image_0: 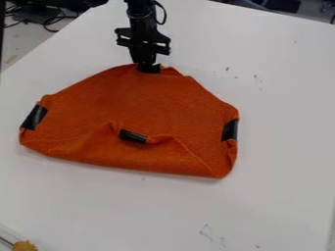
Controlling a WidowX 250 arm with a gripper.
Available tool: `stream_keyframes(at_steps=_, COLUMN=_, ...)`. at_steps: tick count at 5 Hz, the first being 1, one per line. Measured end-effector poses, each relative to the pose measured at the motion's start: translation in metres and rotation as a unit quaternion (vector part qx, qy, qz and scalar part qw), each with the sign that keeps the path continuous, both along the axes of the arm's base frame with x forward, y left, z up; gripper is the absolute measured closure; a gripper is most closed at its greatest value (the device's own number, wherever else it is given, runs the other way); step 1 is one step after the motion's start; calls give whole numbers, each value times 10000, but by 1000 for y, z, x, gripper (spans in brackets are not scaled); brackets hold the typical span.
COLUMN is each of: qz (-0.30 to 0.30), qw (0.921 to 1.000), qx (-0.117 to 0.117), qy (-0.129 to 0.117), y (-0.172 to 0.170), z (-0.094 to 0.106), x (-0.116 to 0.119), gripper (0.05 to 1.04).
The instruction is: Fold the cloth from top to bottom
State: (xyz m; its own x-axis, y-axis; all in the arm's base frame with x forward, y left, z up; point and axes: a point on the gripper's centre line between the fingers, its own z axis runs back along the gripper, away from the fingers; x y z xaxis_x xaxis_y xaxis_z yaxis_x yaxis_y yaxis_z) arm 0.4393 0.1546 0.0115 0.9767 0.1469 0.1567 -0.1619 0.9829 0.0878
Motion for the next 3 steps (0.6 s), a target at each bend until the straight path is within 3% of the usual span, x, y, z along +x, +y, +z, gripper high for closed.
stream_keyframes(at_steps=2, qz=0, qw=9996, qx=292, qy=9, y=-4, z=17, x=1, gripper=995)
stream_keyframes(at_steps=3, qz=45, qw=9994, qx=344, qy=-70, y=-14, z=33, x=-6, gripper=1005)
